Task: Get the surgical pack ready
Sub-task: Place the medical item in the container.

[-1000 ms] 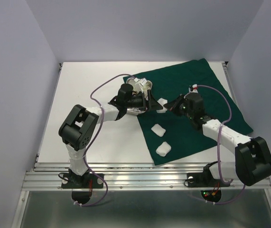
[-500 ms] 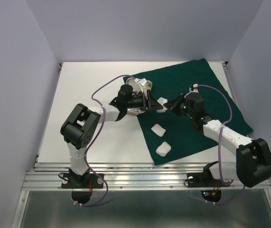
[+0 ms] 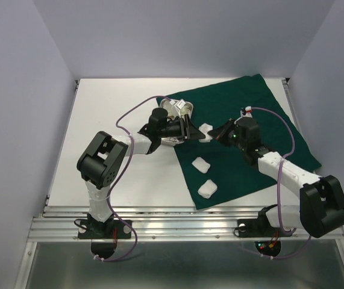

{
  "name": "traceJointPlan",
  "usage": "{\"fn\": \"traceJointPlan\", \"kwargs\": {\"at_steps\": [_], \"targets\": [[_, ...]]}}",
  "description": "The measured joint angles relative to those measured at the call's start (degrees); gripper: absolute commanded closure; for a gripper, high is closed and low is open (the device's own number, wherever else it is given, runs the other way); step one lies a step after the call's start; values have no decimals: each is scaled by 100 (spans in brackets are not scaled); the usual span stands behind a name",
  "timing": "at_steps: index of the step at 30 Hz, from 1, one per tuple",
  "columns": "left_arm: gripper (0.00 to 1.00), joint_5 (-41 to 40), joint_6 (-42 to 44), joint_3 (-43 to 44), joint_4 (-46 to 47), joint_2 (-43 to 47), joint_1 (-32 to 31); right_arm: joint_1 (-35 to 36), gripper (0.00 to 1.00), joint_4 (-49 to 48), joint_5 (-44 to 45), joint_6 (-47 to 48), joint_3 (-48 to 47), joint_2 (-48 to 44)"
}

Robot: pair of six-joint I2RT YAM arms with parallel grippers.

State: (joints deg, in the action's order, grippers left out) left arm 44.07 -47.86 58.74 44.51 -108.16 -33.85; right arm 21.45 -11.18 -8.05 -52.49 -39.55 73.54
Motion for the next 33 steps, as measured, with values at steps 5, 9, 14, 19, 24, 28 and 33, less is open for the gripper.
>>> {"fn": "traceJointPlan", "kwargs": {"at_steps": [5,9,14,19,24,28,33], "targets": [[55,9,-46,0,33,0,33,0,99,0,-22,0,0,0],[65,9,-87,0,61,0,59,0,99,0,-55,2,0,0],[95,13,-151,0,111,0,61,0,99,-2,-98,2,0,7],[100,31,-238,-2,144,0,96,0,43,-2,-103,33,0,9],[100,116,-264,-4,140,0,227,0,13,33,-44,109,-4,-2],[100,221,-164,-7,-153,9,570,0,9,293,227,315,-35,-199],[100,199,459,280,-1447,11,964,-50,8,632,570,590,-157,-610]]}}
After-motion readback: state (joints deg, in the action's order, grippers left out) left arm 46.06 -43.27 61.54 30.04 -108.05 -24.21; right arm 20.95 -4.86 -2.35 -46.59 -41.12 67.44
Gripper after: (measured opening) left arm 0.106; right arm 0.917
